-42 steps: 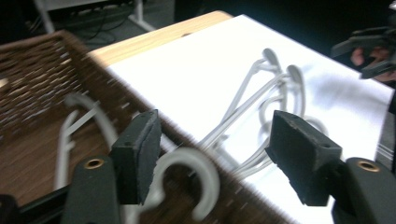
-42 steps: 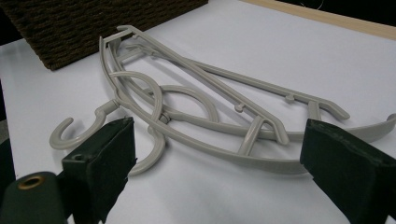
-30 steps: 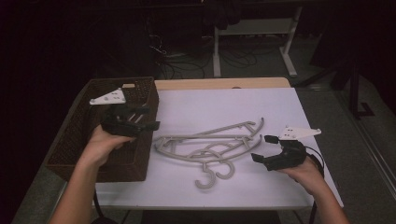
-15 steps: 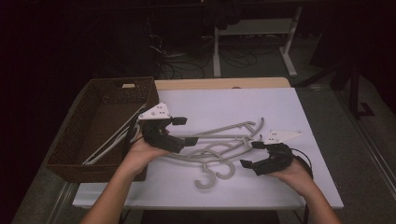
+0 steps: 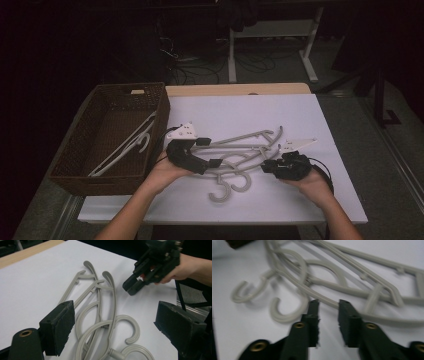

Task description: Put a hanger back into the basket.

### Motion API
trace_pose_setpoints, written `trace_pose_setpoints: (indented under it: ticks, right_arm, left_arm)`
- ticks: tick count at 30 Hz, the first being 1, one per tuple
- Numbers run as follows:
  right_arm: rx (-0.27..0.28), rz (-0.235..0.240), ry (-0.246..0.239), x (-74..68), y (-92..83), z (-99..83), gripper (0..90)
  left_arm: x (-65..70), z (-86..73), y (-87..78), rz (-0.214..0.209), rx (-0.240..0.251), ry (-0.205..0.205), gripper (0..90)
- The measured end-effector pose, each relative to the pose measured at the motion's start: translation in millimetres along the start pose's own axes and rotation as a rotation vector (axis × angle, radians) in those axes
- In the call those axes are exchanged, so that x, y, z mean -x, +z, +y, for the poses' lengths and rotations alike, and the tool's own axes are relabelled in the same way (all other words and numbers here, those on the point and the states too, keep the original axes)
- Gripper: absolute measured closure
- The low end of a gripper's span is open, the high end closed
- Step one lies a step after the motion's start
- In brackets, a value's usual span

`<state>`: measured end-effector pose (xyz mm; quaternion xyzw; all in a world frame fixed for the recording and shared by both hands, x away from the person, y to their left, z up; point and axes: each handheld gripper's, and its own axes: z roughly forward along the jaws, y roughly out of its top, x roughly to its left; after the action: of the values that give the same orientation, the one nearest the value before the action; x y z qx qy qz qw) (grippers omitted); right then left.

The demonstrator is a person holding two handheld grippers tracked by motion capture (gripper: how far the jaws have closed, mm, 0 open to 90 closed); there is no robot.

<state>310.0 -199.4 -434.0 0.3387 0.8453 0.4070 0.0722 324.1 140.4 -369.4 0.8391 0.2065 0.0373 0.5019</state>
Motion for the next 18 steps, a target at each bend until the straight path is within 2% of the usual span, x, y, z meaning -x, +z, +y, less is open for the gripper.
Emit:
trace_pose_setpoints:
  ticks: [1,2,4,5,7,13,16,18]
  right_arm:
    - [0.0,0.0,0.0,0.0,0.0,0.0,75.8]
    - [-0.031,-0.005,0.007,5.4,3.5,-2.4,82.4]
    - [-0.042,-0.01,0.008,7.0,5.8,-3.2,84.2]
    - [-0.066,-0.019,0.003,10.1,10.9,-3.9,86.1]
    - [-0.076,-0.041,0.001,13.4,15.5,-3.0,87.2]
    - [-0.069,-0.12,-0.005,26.7,20.2,3.4,88.5]
    - [-0.027,-0.136,0.015,39.4,20.8,10.8,88.6]
    - [-0.027,-0.136,0.015,39.4,20.8,10.8,88.6]
  left_arm:
    - [0.0,0.0,0.0,0.0,0.0,0.0,15.7]
    - [-0.4,-1.7,2.1,-0.004,-0.006,0.0,15.8]
    - [-0.4,-2.4,3.0,-0.003,-0.01,0.001,15.8]
    - [-0.7,-3.6,4.1,-0.007,-0.013,-0.003,15.8]
    - [-0.9,-4.0,4.5,-0.004,-0.016,-0.001,15.8]
    - [-2.4,-5.5,5.6,-0.007,-0.02,-0.006,15.8]
    - [-3.6,-6.6,6.9,-0.009,-0.028,-0.004,15.8]
    - [-3.9,-6.9,7.3,-0.008,-0.029,-0.005,15.8]
